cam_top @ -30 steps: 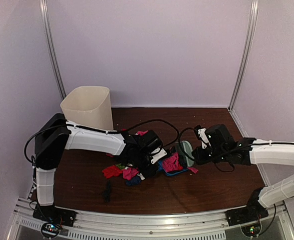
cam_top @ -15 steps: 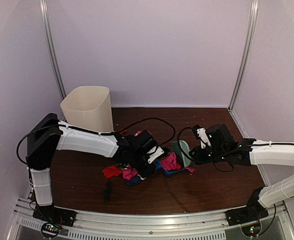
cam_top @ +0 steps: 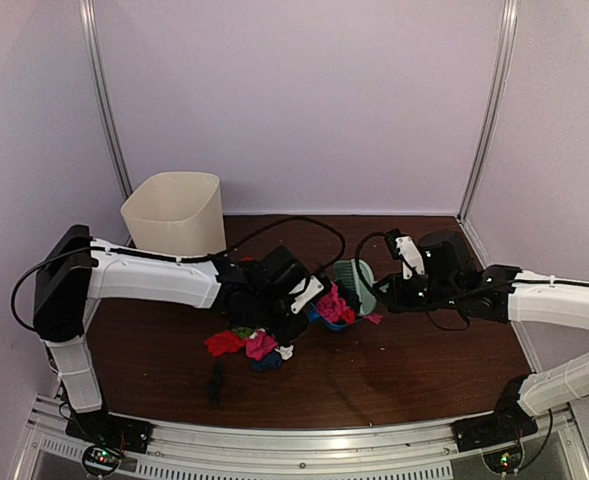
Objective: Sweep away the paper scraps from the table
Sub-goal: Sweep the paper scraps into the dustpan, then dump the paper scraps into the dustpan for the trash bin.
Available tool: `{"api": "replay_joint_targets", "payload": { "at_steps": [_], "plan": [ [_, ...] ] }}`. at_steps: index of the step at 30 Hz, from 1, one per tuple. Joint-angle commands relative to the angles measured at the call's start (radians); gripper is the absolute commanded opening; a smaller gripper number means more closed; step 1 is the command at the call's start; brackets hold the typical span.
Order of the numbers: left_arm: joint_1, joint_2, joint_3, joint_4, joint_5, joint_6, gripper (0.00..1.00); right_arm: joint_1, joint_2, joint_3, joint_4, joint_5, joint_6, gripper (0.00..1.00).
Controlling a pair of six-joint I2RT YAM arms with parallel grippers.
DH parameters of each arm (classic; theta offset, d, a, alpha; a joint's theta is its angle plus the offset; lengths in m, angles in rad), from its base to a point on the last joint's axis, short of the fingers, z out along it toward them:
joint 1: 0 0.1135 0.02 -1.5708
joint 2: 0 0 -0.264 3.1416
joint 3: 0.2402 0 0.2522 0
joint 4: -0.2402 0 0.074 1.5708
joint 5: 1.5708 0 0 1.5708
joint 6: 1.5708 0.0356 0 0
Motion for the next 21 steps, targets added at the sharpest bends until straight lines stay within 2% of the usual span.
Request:
{"api": "replay_joint_targets", "payload": {
  "at_steps": [1,15,21],
  "plan": [
    [-0.003,-0.073,0.005,0.061,-0.053,-0.005,0.00,0.003,-0.008,0.059,0.009,-0.021,-0.021,0.00],
    [0.001,-0.148,0.095,-0.072,-0.195,-0.020,0.00,0.002,0.082,0.251,0.018,-0.044,-0.062,0.00],
    [0.032,-0.205,0.098,-0.105,-0.204,-0.033,0.00,0.003,0.134,0.344,0.015,-0.035,-0.076,0.00]
  ]
}}
